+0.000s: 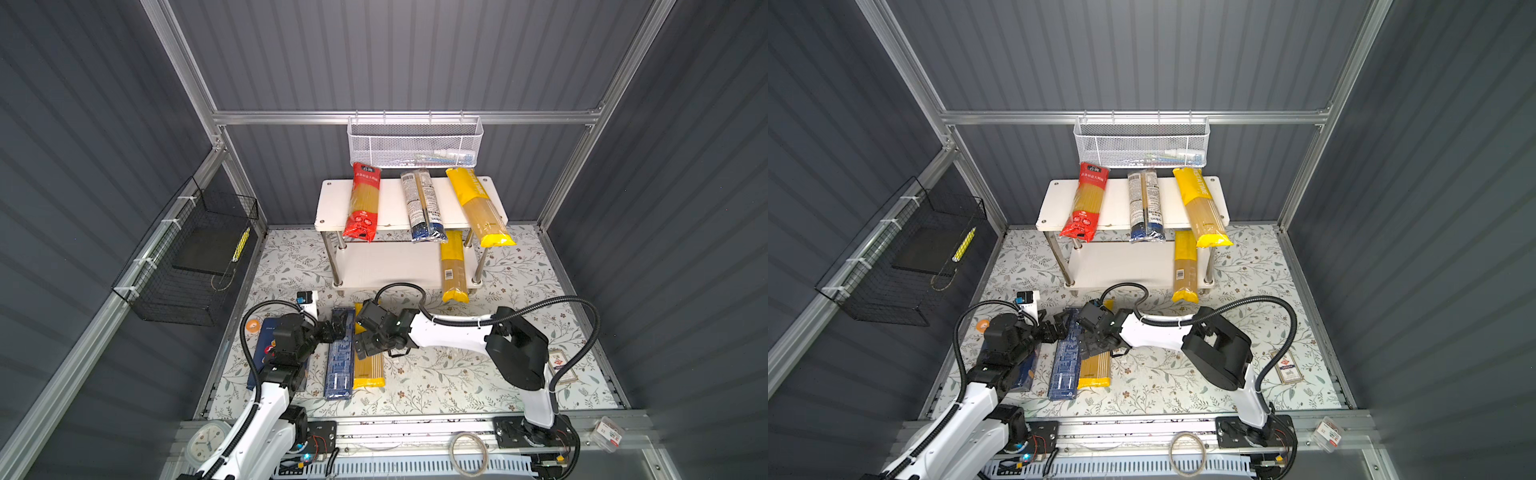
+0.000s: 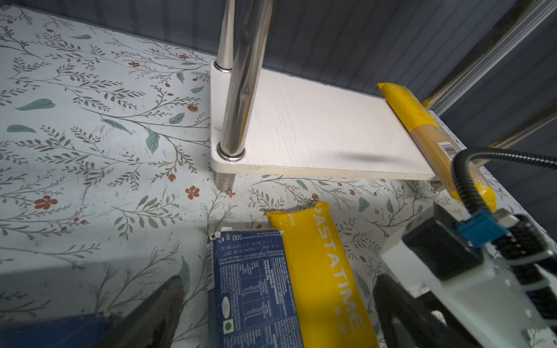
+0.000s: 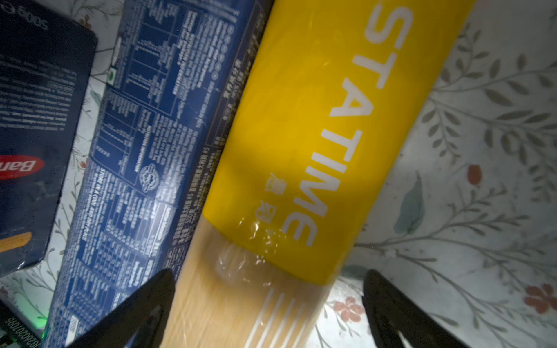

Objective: Arrange pasta packages on shelves
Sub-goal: Rotate the pasta bag at the center of the table.

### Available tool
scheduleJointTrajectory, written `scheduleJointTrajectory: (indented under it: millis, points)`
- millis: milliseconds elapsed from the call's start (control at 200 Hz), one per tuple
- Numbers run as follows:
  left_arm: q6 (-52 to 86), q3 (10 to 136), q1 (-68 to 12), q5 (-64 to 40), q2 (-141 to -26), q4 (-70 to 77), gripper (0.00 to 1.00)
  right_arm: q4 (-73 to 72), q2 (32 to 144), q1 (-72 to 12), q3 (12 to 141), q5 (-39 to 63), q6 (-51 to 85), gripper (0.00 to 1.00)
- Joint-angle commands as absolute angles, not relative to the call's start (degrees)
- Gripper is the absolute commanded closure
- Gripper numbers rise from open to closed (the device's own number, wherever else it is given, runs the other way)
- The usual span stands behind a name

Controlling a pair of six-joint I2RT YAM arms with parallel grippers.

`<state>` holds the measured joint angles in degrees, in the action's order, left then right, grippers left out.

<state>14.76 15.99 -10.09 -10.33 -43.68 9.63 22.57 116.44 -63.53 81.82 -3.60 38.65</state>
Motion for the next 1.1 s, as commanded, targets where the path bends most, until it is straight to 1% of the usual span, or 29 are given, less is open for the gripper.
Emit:
scheduleJointTrajectory:
  millis: [0, 130, 535, 920, 1025, 1096]
  points:
    - [15.9, 15.4, -10.3, -9.5, -43.5, 10.9, 0.01, 24.3, 117.9, -63.8, 83.5, -3.6, 39.3, 0.01]
    - [16.6, 14.9, -10.2, -8.0, -43.1, 11.1, 0.01, 25.0, 119.1, -63.9, 84.4, -4.2, 39.6, 0.01]
    - [16.2, 15.4, -10.3, -10.9, -46.1, 13.3, 0.01, 31.1, 124.5, -63.9, 90.8, -6.2, 39.9, 0.01]
    - [16.1, 15.3, -10.2, -11.4, -46.2, 13.5, 0.01, 39.2, 122.7, -63.9, 87.1, -12.8, 40.6, 0.01]
    - [16.0, 15.3, -10.2, -11.5, -46.2, 13.6, 0.01, 39.0, 120.1, -63.7, 83.7, -13.9, 41.0, 0.01]
    - [16.0, 15.3, -10.2, -11.6, -46.3, 13.6, 0.01, 35.4, 117.0, -63.0, 79.3, -12.5, 41.1, 0.01]
